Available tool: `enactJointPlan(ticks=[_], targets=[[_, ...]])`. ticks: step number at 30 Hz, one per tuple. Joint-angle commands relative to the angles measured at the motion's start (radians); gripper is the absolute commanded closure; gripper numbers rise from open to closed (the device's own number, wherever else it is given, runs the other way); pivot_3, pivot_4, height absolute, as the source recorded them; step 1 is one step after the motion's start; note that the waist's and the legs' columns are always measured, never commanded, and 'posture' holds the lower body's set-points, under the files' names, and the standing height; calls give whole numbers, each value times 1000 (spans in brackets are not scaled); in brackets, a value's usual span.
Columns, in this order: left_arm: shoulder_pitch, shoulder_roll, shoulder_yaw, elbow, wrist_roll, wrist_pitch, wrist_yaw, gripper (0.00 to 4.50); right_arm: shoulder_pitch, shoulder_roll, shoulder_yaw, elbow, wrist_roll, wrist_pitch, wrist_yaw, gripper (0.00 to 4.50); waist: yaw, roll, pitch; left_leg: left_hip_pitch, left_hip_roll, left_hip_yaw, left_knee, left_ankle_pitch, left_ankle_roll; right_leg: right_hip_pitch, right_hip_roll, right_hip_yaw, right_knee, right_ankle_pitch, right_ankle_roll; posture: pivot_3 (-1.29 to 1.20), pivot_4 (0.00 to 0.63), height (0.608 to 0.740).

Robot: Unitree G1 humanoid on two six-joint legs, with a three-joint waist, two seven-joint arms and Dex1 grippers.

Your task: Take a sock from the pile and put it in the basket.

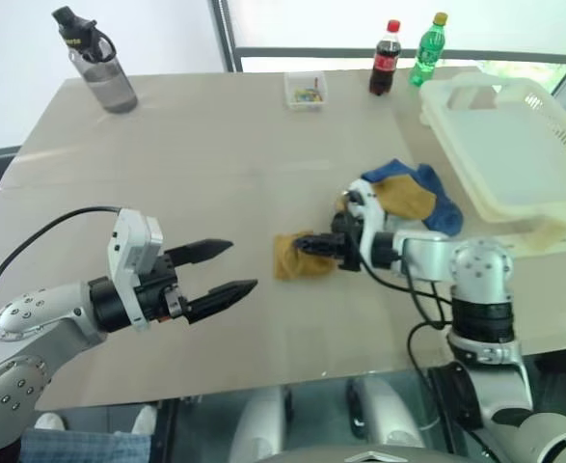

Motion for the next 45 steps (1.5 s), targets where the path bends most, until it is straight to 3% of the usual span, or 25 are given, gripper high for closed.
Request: enactJointPlan(ticks=[1, 4, 10, 15, 27, 30, 32, 33, 34, 45], targets=[[-6, 1, 1, -8, -1, -7, -6, 0, 30, -36, -38, -87, 71, 5, 63, 2194, -1, 0, 0, 0, 0, 0, 0, 0, 0, 0, 0, 0, 0, 0, 0, 0, 150, 740], [-11, -5, -14, 0, 11, -10, 1, 0, 52, -52, -39, -101, 80, 0, 74, 2194, -7, 0, 0, 1, 1, 1, 0, 0, 0, 0, 1, 1, 0, 0, 0, 0, 150, 740], [-23, -56, -89, 18, 61, -10, 68, 0, 110, -150, 78, -84, -87, -61, 87, 2194, -1, 0, 0, 1, 0, 0, 1, 0, 0, 0, 1, 1, 3, 0, 0, 0, 150, 740], [-76, -111, -212, 37, 156, -21, 132, 0, 119, -142, 165, -19, -229, -162, 88, 2194, -3, 0, 0, 2, 0, 1, 1, 0, 0, 0, 1, 2, 4, 0, 0, 0, 150, 740], [-188, -208, -408, 103, 359, -69, 171, 0, 122, -68, 207, -8, -318, -216, 125, 2194, -5, -1, -1, 3, 0, 1, 2, 0, 0, 0, 1, 3, 7, 0, 0, 0, 150, 740], [-223, -221, -463, 117, 446, -87, 201, 0, 123, -61, 221, -5, -349, -236, 135, 3385, -4, -1, -1, 3, 0, 1, 2, 0, 0, 0, 1, 2, 8, 0, 0, 0, 150, 740], [-251, -244, -502, 111, 498, -92, 235, 0, 127, -56, 227, -4, -362, -241, 139, 3808, -3, -1, -1, 3, 0, 1, 2, 0, 0, 0, 1, 2, 8, 0, 0, 0, 150, 740], [-261, -255, -519, 106, 520, -95, 249, 0, 129, -55, 230, -4, -367, -242, 141, 4325, -1, -1, -1, 3, 0, 1, 2, 0, 0, 0, 1, 2, 8, 0, 0, 0, 150, 740], [-271, -260, -536, 100, 545, -98, 257, 0, 130, -54, 234, -5, -372, -241, 143, 4455, 0, -2, -1, 3, 0, 1, 2, 0, 0, 0, 1, 2, 8, 0, 0, 0, 150, 740], [-260, -289, -604, 5, 689, -72, 346, 0, 147, -45, 249, -14, -411, -240, 160, 4455, -2, -1, -1, 3, 0, 1, 2, 0, 0, 0, 1, 2, 9, 0, 0, 0, 150, 740]])
